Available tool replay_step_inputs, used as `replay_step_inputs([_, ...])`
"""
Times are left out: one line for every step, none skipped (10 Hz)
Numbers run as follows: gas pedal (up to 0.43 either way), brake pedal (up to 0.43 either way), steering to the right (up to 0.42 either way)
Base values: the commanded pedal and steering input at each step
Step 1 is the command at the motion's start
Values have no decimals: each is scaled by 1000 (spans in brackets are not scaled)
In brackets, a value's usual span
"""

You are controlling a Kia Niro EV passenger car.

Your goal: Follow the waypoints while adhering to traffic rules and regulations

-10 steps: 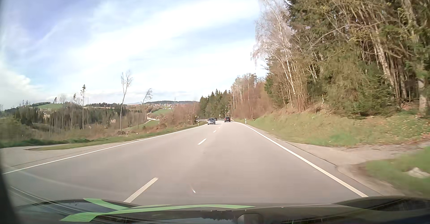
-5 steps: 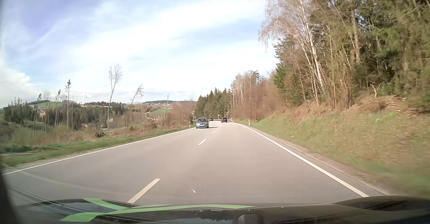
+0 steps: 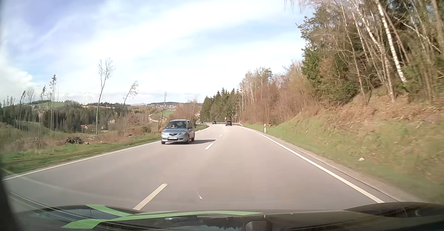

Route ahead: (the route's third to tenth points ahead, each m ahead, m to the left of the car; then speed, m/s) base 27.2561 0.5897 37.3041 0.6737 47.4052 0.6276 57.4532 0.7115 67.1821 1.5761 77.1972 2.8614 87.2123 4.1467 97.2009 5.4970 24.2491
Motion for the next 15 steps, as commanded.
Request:
replay_step_inputs([87, 0, -3])
replay_step_inputs([59, 0, -4])
replay_step_inputs([59, 0, -4])
replay_step_inputs([59, 0, -4])
replay_step_inputs([67, 0, -5])
replay_step_inputs([87, 0, -5])
replay_step_inputs([87, 0, -5])
replay_step_inputs([98, 0, -5])
replay_step_inputs([110, 0, -4])
replay_step_inputs([110, 0, -4])
replay_step_inputs([118, 0, -4])
replay_step_inputs([118, 0, -4])
replay_step_inputs([118, 0, -4])
replay_step_inputs([110, 0, -4])
replay_step_inputs([98, 0, -4])
